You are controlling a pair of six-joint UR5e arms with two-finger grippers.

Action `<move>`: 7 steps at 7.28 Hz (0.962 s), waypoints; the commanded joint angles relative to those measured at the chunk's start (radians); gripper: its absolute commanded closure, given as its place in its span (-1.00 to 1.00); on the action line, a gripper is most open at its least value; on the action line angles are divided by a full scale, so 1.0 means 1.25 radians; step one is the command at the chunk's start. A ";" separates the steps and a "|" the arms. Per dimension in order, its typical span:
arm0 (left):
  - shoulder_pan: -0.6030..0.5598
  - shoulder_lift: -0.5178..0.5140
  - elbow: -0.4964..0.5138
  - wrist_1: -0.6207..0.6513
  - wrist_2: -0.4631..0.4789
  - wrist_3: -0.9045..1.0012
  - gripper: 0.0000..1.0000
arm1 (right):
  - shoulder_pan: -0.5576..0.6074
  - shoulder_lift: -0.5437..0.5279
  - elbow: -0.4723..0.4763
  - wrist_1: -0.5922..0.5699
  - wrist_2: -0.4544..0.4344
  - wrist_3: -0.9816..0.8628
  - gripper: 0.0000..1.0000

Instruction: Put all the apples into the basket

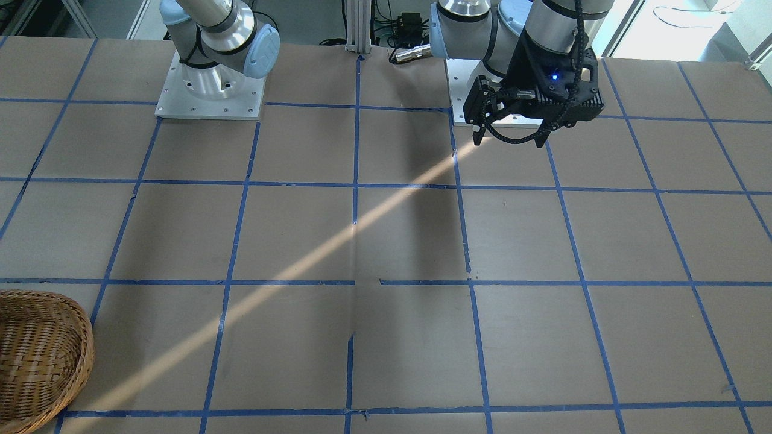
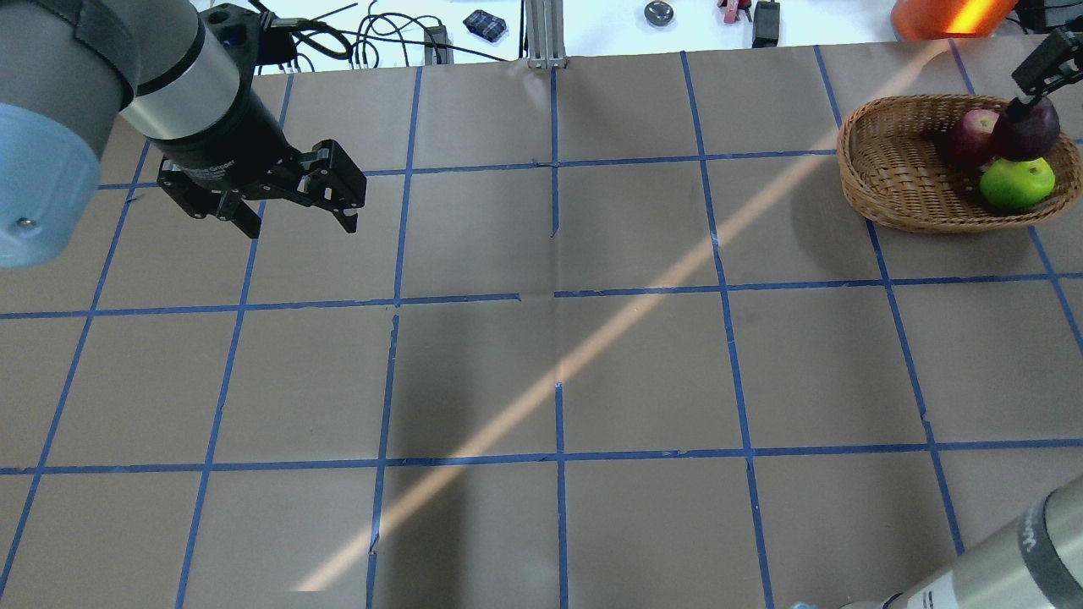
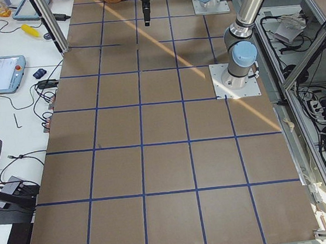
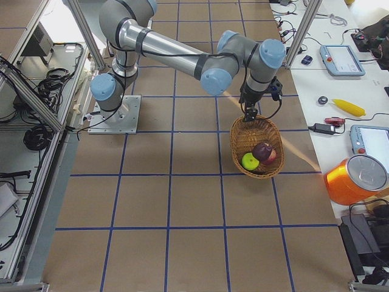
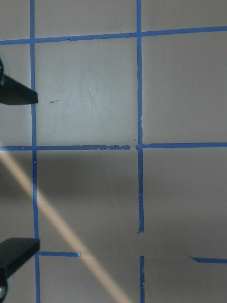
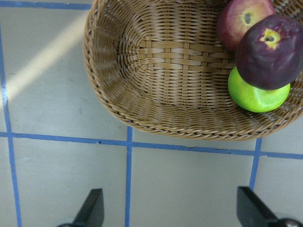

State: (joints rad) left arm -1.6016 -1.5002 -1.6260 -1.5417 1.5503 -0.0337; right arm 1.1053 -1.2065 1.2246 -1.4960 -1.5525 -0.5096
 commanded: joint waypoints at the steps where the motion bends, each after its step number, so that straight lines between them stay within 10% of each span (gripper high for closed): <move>1: 0.000 0.000 0.000 0.000 0.000 0.000 -1.00 | 0.084 -0.117 0.128 0.006 0.004 0.163 -1.00; 4: 0.000 0.000 0.000 0.000 0.000 0.000 -1.00 | 0.228 -0.290 0.305 -0.008 -0.010 0.379 -1.00; 7: 0.000 0.000 0.000 -0.001 0.000 0.000 -1.00 | 0.330 -0.337 0.326 -0.012 -0.001 0.481 -1.00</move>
State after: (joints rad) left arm -1.6016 -1.5003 -1.6260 -1.5420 1.5509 -0.0338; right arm 1.4729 -1.6070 1.6245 -1.5106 -1.5611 0.0282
